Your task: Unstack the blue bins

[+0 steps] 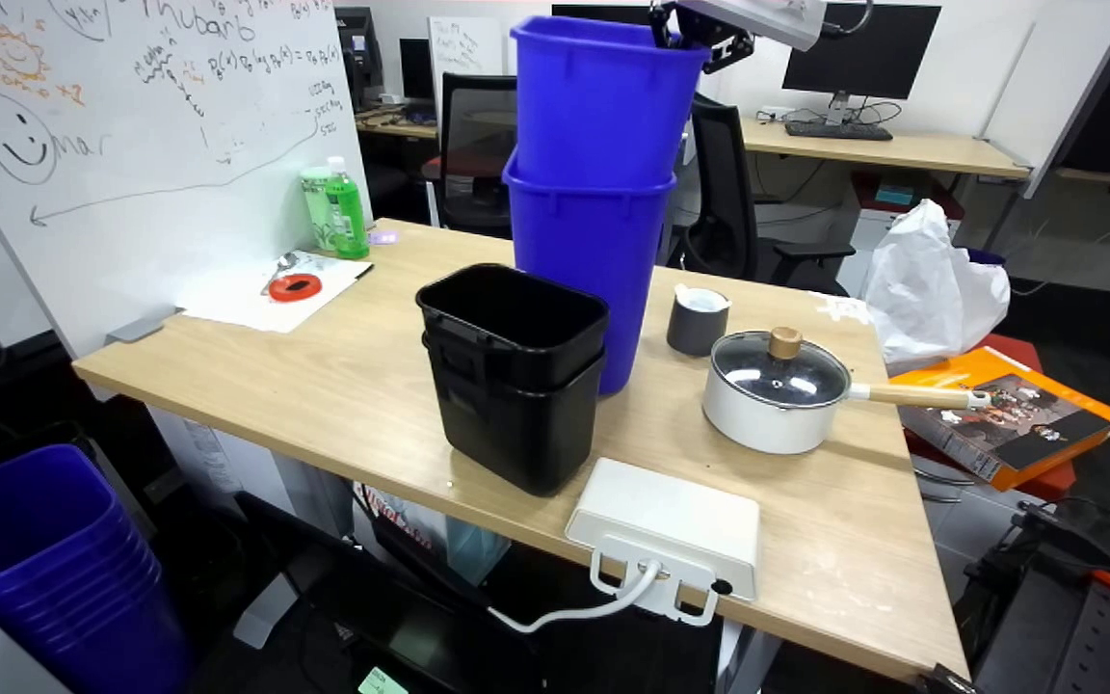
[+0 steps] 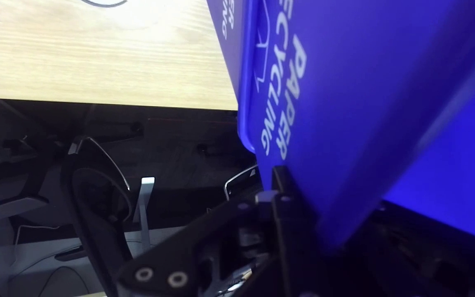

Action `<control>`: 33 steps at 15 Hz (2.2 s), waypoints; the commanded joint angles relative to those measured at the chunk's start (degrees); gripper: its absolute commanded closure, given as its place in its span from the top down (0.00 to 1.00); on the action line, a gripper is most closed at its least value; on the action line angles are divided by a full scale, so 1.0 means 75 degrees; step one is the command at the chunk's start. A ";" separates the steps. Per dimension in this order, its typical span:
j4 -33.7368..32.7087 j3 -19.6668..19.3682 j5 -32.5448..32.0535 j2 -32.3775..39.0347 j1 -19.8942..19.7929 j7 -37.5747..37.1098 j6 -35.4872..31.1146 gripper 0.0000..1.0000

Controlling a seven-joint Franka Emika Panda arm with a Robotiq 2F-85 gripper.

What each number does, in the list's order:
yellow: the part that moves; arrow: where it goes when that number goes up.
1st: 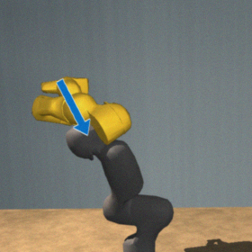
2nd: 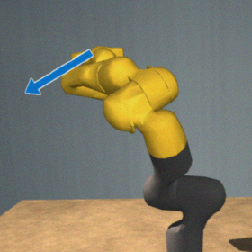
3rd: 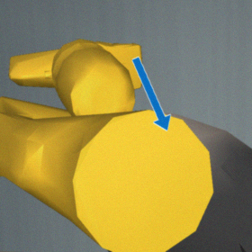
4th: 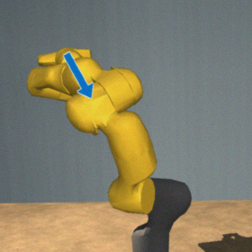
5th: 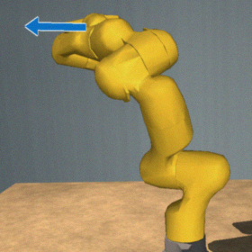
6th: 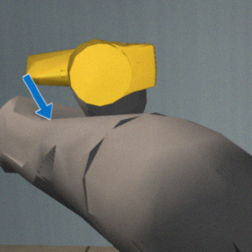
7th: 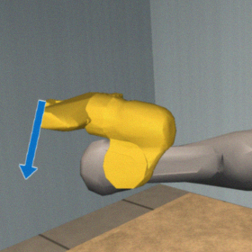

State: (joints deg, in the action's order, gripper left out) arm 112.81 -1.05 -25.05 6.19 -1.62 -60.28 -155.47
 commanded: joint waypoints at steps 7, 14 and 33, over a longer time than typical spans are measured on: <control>-0.1578 0.0001 0.0035 0.0699 -0.0031 0.0816 0.0095 0.01; -0.2340 -0.0133 0.1290 0.0955 0.0212 0.2183 0.0371 0.01; -0.6345 -0.0120 0.2146 0.2818 0.0366 0.4113 0.1612 0.01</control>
State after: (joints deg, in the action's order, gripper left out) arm 70.25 -2.22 -9.65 24.50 1.31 -29.63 -143.82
